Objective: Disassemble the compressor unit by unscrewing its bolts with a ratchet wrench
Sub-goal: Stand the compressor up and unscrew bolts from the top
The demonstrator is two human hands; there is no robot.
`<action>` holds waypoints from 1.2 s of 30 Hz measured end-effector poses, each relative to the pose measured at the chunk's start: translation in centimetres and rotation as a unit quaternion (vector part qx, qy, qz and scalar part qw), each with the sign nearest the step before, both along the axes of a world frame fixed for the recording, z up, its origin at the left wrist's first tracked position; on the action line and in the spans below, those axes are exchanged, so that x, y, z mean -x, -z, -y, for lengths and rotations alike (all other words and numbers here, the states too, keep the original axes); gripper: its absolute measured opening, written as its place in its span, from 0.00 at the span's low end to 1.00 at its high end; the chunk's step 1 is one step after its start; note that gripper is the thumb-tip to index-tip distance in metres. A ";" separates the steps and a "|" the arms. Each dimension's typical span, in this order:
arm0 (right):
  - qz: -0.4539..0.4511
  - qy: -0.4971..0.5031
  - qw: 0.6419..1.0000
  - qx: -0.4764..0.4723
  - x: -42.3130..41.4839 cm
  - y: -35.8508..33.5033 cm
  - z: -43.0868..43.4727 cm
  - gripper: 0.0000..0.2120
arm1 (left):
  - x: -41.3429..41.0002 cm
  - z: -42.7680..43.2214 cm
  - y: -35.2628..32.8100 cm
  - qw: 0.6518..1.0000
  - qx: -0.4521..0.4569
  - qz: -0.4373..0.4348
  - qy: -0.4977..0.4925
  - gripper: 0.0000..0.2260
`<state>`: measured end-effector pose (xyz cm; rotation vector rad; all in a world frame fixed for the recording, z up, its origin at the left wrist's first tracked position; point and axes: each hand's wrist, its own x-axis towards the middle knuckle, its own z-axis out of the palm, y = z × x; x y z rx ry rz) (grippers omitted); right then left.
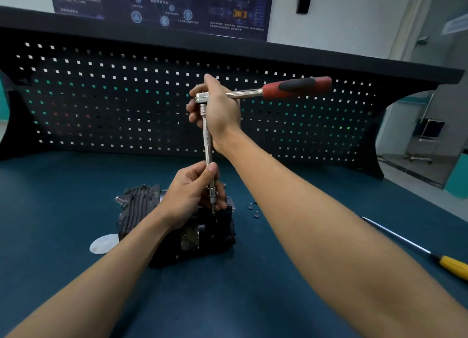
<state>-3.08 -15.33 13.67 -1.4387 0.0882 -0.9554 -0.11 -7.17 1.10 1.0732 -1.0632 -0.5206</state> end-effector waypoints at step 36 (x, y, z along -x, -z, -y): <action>0.053 0.117 0.991 0.048 0.9 0.7 0.8 0.22 | -0.2 0.6 0.2 0.999 -0.018 0.050 0.005 0.19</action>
